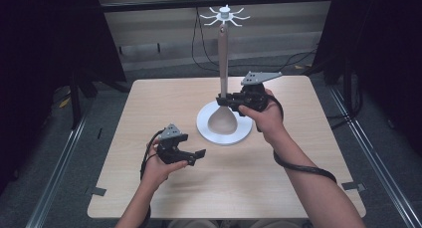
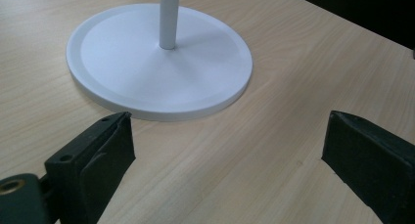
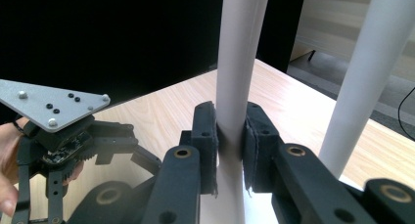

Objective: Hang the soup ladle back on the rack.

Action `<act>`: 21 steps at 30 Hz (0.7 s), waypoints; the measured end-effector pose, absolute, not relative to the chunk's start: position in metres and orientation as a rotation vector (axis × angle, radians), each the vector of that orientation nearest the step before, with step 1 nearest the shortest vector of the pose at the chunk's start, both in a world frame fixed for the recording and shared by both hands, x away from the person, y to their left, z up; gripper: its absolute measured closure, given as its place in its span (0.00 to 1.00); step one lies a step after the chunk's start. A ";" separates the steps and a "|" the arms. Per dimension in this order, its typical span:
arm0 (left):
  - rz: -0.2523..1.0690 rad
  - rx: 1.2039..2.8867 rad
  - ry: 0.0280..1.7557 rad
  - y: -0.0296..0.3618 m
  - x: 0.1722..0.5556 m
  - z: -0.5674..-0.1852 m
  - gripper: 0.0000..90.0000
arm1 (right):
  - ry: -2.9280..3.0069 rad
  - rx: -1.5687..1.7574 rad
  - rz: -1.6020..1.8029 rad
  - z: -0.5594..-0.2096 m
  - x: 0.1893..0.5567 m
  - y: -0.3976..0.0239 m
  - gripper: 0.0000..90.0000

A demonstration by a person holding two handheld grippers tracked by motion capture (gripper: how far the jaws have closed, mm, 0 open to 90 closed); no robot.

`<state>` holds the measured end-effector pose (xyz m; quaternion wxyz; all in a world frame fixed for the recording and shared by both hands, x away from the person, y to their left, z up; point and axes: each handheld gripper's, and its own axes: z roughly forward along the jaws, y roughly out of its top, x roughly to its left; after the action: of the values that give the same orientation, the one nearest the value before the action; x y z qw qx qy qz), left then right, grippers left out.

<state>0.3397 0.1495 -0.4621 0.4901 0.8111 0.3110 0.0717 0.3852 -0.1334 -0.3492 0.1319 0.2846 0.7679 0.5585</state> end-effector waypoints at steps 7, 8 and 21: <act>0.171 1.974 0.752 0.148 0.340 -0.463 0.05 | 2.218 0.835 1.617 -0.349 0.388 -0.132 0.85; 0.170 1.974 0.752 0.148 0.340 -0.463 0.05 | 2.218 0.834 1.617 -0.349 0.388 -0.132 0.84; 0.167 1.974 0.758 0.149 0.341 -0.464 0.05 | 2.211 0.854 1.595 -0.349 0.393 -0.130 0.72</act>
<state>0.3406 0.1495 -0.4637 0.4884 0.8121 0.3118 0.0688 0.3928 -0.1301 -0.3493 0.1416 0.2959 0.7661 0.5527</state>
